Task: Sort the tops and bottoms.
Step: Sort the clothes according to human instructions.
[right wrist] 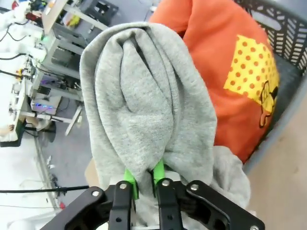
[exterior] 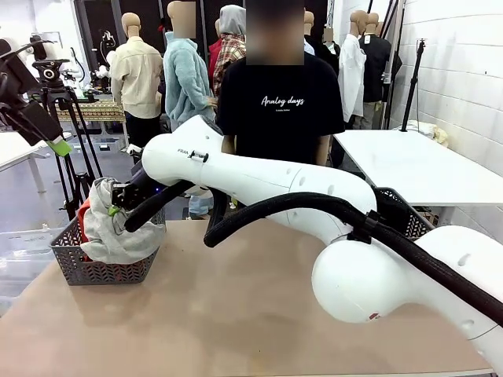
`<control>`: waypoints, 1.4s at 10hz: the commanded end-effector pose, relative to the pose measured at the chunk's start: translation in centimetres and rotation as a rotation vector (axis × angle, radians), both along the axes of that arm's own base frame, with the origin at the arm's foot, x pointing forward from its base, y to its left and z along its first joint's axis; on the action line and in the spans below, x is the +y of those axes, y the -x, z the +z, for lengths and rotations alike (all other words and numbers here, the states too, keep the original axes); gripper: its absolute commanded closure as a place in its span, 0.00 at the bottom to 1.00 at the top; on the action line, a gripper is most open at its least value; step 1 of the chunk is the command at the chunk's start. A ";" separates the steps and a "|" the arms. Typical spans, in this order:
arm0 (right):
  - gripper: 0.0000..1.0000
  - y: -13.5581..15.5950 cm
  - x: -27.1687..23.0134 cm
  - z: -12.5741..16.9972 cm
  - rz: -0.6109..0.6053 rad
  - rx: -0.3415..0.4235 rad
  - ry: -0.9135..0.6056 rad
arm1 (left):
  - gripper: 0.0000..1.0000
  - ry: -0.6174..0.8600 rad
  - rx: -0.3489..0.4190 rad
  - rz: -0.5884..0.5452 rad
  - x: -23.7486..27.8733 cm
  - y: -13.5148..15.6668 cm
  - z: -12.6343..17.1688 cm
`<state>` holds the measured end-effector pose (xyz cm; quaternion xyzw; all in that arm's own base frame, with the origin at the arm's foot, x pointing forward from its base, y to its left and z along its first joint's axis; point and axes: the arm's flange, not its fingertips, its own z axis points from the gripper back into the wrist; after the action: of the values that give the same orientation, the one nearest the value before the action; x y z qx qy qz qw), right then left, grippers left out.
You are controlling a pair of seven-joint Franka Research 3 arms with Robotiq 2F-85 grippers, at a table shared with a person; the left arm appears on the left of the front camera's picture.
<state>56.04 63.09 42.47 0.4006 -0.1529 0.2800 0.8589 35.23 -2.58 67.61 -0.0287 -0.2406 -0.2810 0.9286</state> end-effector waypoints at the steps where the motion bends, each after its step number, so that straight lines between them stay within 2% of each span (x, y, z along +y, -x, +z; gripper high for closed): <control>1: 0.32 -17.6 17.7 4.8 0.032 -0.011 -0.026 | 0.00 -0.001 -0.001 0.004 0.1 0.0 0.0; 2: 0.12 -17.5 17.3 5.3 0.003 -0.048 -0.010 | 0.00 -0.001 -0.001 0.004 0.1 0.0 0.0; 3: 0.00 -17.7 16.9 5.7 -0.050 -0.110 0.018 | 0.00 -0.001 -0.001 0.004 0.1 0.0 0.0; 4: 0.00 -18.0 16.6 6.0 -0.090 -0.149 0.041 | 0.00 -0.001 -0.001 0.004 0.1 0.0 0.0; 8: 0.00 -16.3 14.7 8.8 -0.126 -0.190 0.022 | 0.00 -0.001 -0.001 0.004 0.1 0.0 0.0; 10: 0.00 -15.1 14.2 9.8 -0.153 -0.146 0.062 | 0.00 -0.001 -0.001 0.004 0.1 0.0 0.0; 11: 0.00 -1.4 -1.5 4.7 -0.105 -0.193 -0.008 | 0.00 -0.001 -0.001 0.004 0.1 0.0 0.0; 14: 0.00 -1.4 -1.5 4.7 -0.105 -0.193 -0.008 | 0.00 -0.001 -0.001 0.004 0.1 0.0 0.0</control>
<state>57.31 61.51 47.57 0.3617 -0.2548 0.2653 0.8567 35.23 -2.58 67.61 -0.0287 -0.2406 -0.2809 0.9286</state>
